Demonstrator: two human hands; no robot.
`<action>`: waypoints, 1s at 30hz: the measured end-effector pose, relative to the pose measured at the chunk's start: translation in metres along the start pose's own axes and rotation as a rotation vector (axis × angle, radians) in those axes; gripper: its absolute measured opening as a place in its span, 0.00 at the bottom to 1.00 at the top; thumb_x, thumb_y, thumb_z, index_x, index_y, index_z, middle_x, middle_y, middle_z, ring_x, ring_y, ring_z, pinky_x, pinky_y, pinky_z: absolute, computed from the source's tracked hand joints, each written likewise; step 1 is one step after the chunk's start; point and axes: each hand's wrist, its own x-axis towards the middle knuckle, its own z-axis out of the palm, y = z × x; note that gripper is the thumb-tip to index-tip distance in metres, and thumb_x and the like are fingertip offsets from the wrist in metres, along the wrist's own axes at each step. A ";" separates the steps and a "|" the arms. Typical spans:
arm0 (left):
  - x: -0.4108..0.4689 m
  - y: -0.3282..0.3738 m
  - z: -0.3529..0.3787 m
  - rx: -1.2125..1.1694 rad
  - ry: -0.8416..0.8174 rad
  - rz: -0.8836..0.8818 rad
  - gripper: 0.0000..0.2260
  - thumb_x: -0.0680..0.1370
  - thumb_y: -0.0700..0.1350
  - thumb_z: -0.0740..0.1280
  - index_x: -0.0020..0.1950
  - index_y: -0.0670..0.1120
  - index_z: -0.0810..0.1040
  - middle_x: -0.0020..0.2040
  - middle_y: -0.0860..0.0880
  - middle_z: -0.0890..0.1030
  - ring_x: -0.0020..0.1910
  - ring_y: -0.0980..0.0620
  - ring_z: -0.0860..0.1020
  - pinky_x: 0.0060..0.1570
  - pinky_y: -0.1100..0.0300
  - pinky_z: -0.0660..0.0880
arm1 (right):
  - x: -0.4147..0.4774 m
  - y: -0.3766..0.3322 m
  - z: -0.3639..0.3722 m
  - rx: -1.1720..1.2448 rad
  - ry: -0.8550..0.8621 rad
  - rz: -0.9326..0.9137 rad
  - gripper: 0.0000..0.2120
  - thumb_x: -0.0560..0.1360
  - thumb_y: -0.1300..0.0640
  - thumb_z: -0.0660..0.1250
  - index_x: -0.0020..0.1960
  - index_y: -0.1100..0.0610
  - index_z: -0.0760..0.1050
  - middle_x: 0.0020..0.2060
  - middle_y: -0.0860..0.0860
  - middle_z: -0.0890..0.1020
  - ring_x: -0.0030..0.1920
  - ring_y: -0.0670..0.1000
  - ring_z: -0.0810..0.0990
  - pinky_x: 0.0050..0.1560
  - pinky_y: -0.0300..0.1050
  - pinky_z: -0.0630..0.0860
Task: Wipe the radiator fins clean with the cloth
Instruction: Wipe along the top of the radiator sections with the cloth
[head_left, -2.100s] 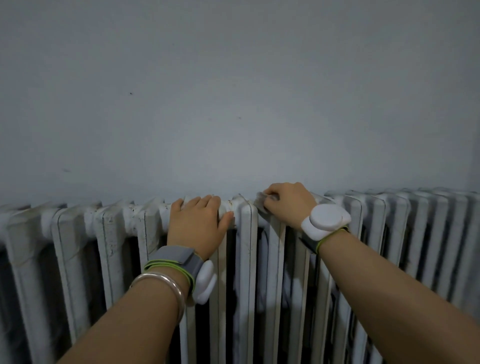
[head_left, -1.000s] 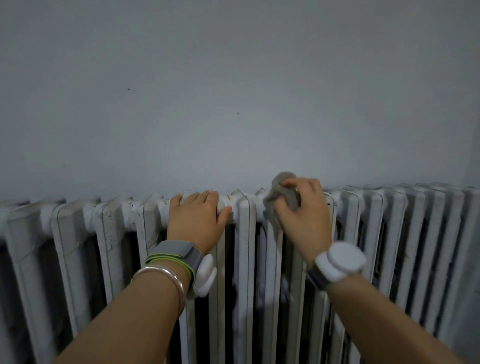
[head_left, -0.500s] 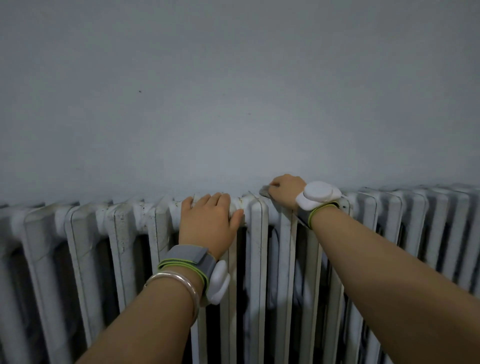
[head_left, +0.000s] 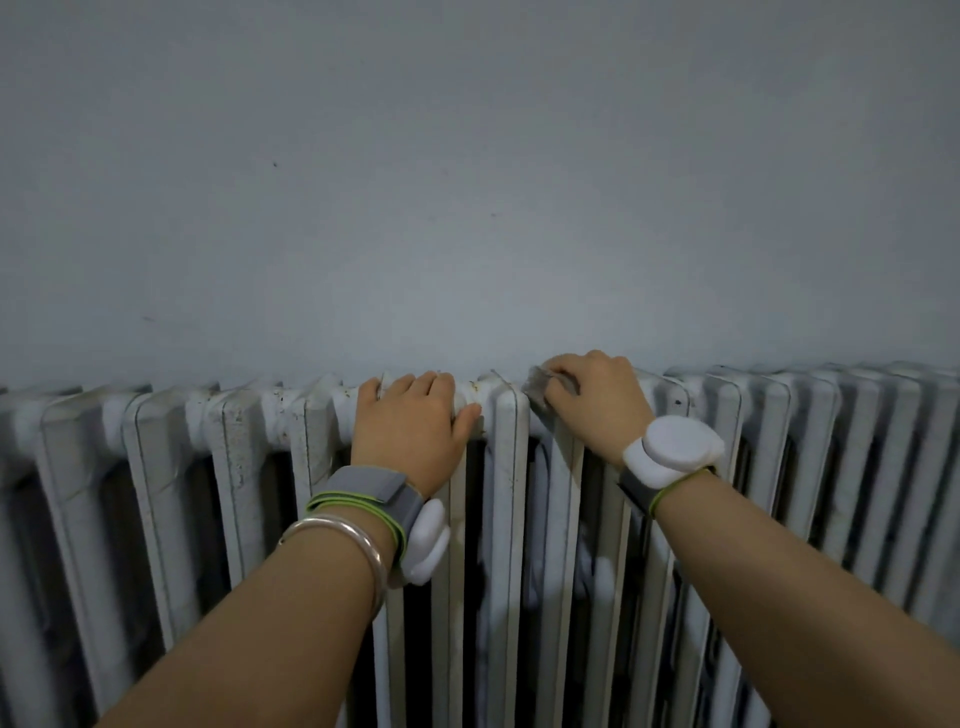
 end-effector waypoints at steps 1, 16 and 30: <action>0.000 0.000 -0.001 0.003 -0.006 0.004 0.29 0.76 0.62 0.40 0.65 0.51 0.70 0.64 0.54 0.75 0.63 0.51 0.72 0.65 0.49 0.59 | -0.006 0.002 0.003 0.016 0.061 -0.027 0.12 0.75 0.59 0.62 0.54 0.56 0.81 0.43 0.57 0.81 0.47 0.60 0.76 0.53 0.46 0.63; 0.001 -0.002 -0.005 0.005 -0.085 0.034 0.19 0.81 0.57 0.47 0.62 0.48 0.69 0.61 0.52 0.75 0.61 0.49 0.72 0.64 0.48 0.60 | -0.082 -0.010 0.025 0.200 0.369 0.042 0.13 0.73 0.64 0.69 0.57 0.58 0.76 0.56 0.56 0.71 0.57 0.56 0.72 0.55 0.42 0.67; -0.006 -0.036 -0.012 -0.116 0.021 0.161 0.24 0.80 0.57 0.41 0.61 0.49 0.72 0.60 0.50 0.77 0.62 0.48 0.72 0.64 0.52 0.65 | -0.120 -0.006 0.021 0.282 0.155 0.176 0.11 0.72 0.61 0.69 0.52 0.51 0.75 0.48 0.49 0.73 0.47 0.48 0.76 0.43 0.24 0.64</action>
